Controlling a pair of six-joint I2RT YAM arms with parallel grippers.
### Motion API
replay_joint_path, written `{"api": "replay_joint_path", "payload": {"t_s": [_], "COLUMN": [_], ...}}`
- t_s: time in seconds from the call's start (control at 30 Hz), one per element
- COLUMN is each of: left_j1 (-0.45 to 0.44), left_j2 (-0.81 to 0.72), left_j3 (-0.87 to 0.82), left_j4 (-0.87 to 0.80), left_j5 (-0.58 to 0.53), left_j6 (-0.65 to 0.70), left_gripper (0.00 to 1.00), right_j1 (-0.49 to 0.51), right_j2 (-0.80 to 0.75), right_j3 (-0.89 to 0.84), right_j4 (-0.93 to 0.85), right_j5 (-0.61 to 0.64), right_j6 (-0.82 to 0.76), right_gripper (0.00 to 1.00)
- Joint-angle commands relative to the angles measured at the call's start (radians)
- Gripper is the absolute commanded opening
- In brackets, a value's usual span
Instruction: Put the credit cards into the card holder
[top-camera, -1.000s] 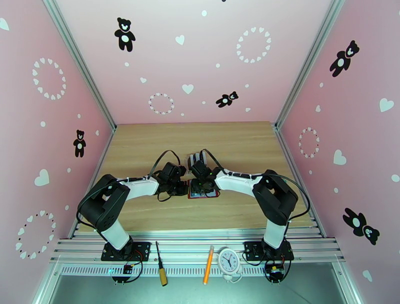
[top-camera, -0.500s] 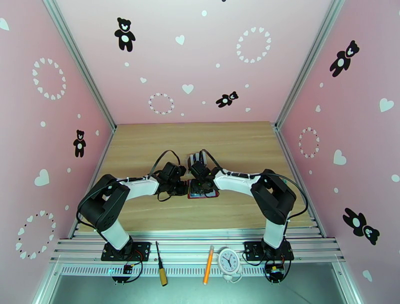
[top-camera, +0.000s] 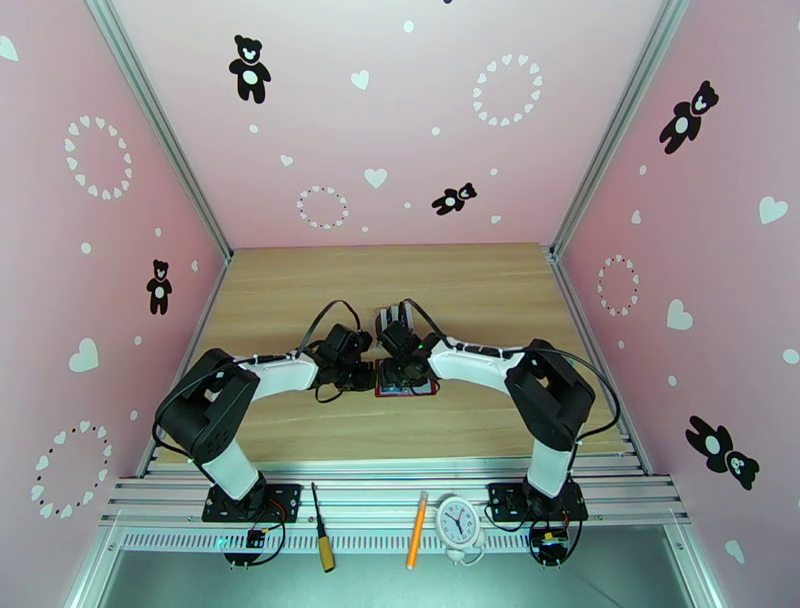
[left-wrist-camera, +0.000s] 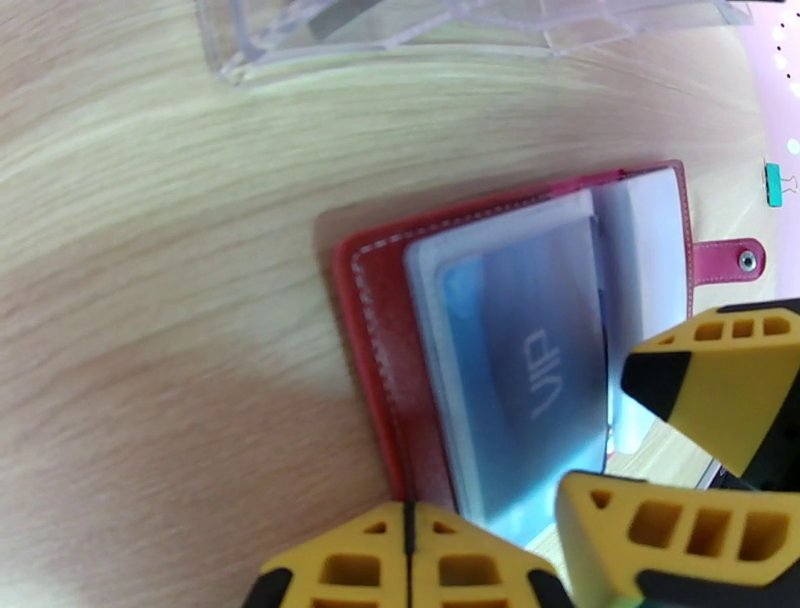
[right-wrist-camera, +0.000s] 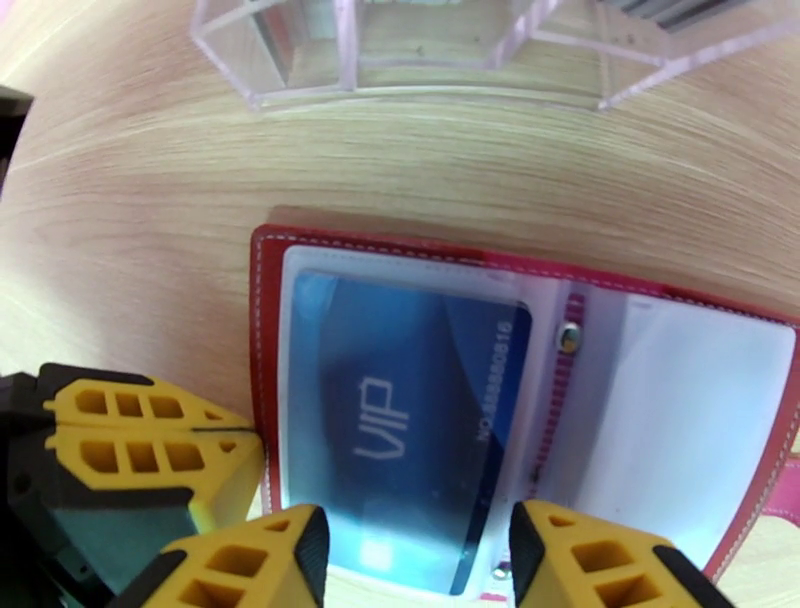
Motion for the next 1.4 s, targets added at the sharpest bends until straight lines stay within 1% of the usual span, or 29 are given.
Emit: {"api": "replay_joint_path", "payload": {"t_s": [0.0, 0.17, 0.33, 0.5, 0.57, 1.03, 1.3, 1.37], "left_j1": [0.001, 0.005, 0.007, 0.010, 0.009, 0.021, 0.021, 0.021], "left_j2": [-0.030, -0.052, -0.066, -0.082, -0.088, -0.112, -0.112, -0.113], "left_j3": [-0.002, -0.016, -0.024, -0.031, -0.036, -0.050, -0.054, -0.056], "left_j4": [-0.021, -0.002, 0.007, 0.014, 0.018, 0.027, 0.045, 0.049], "left_j5": [-0.061, -0.049, -0.049, -0.049, -0.048, -0.052, -0.028, -0.028], "left_j6": [0.010, 0.007, 0.005, 0.003, 0.003, -0.002, -0.004, -0.006], "left_gripper": [0.10, 0.20, 0.26, 0.41, 0.44, 0.48, 0.50, 0.50], "right_j1": [-0.003, -0.009, -0.016, -0.025, -0.031, -0.086, -0.168, -0.189], "right_j2": [-0.050, -0.070, -0.103, -0.151, -0.172, -0.289, -0.385, -0.411], "right_j3": [0.018, 0.019, 0.017, -0.002, -0.013, -0.090, -0.146, -0.164], "right_j4": [-0.038, -0.050, -0.070, -0.080, -0.082, -0.113, -0.154, -0.159], "right_j5": [0.018, 0.016, 0.025, 0.041, 0.045, 0.062, 0.065, 0.065], "right_j6": [-0.010, -0.016, -0.025, -0.035, -0.037, -0.052, -0.087, -0.094], "right_gripper": [0.54, 0.54, 0.54, 0.63, 0.65, 0.66, 0.67, 0.68]}}
